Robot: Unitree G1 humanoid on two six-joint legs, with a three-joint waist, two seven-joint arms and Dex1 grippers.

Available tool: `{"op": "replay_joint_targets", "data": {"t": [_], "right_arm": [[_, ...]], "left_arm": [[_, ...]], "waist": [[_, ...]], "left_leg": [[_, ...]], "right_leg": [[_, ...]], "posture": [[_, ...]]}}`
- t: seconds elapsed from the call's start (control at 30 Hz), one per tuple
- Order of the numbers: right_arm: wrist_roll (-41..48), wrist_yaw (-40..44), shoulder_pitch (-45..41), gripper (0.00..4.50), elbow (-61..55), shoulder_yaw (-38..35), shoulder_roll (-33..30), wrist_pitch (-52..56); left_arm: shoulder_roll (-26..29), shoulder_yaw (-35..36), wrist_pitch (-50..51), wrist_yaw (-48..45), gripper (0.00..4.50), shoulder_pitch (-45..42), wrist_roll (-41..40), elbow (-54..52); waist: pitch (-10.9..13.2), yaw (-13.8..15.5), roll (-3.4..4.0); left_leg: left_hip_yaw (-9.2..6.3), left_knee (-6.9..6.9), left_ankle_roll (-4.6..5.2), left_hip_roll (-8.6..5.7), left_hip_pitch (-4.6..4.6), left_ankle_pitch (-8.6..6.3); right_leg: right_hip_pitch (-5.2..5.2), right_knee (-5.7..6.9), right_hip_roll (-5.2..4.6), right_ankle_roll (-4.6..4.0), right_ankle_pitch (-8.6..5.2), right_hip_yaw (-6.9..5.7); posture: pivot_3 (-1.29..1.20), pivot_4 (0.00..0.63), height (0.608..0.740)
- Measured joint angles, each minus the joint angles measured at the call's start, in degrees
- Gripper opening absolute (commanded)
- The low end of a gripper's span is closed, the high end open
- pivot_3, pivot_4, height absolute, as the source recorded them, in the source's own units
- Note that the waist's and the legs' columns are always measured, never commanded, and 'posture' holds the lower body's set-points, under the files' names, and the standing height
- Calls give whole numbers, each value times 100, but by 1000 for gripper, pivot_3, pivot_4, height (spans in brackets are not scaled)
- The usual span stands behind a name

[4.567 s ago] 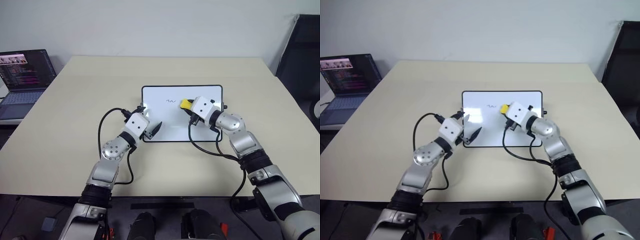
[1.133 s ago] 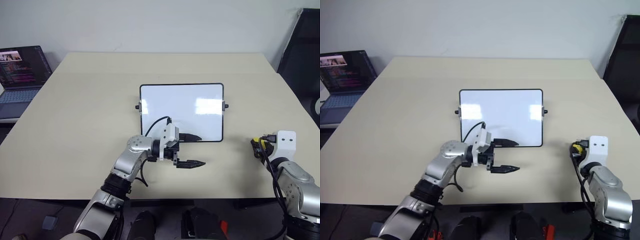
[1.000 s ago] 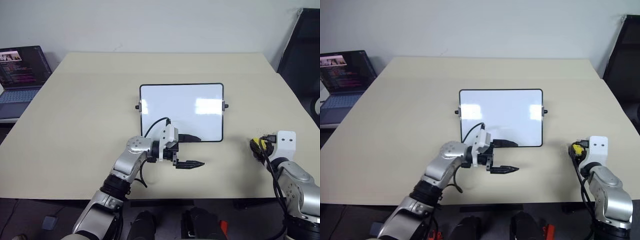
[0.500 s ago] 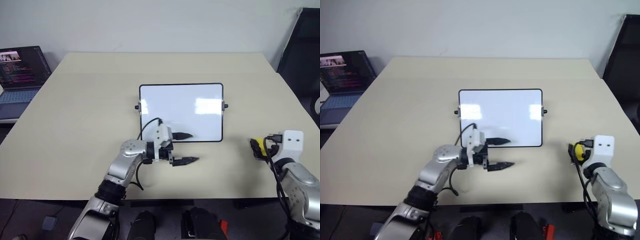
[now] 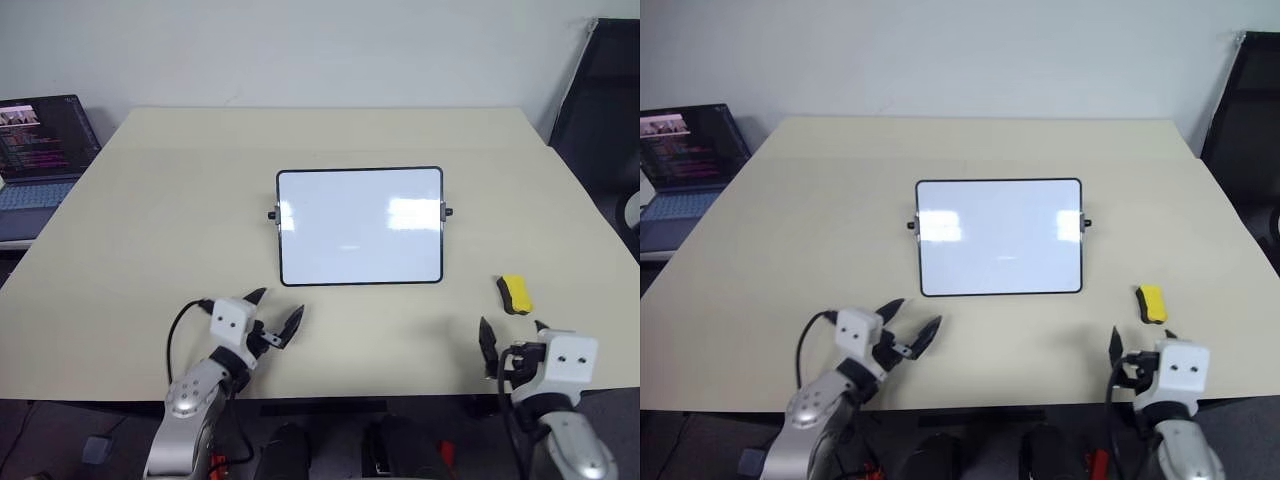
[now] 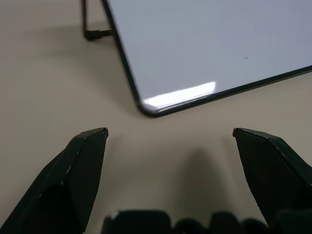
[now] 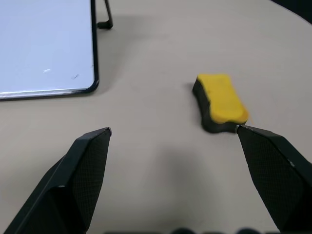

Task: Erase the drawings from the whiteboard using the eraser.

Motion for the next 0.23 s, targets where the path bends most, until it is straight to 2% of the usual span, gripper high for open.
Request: {"op": "replay_joint_targets", "data": {"t": [0.1,0.23], "right_arm": [[-184,-120,36,4473,342,151,61,-253],[-235,-172,32,4473,625,164,77,-398]], "left_arm": [[-87,8,5,309,4500,472,118,-387],[-89,126,24,564,4500,893,216,-885]], "waist": [[3,0,-5],[4,1,-6]], "left_leg": [[3,0,-28,4,-2,-17],[13,-2,-17,2,-8,-11]], "right_leg": [[-2,-8,-3,-1,-1,0],[-7,-10,-4,-4,-3,-1]], "posture": [[0,150,740],[0,150,740]]}}
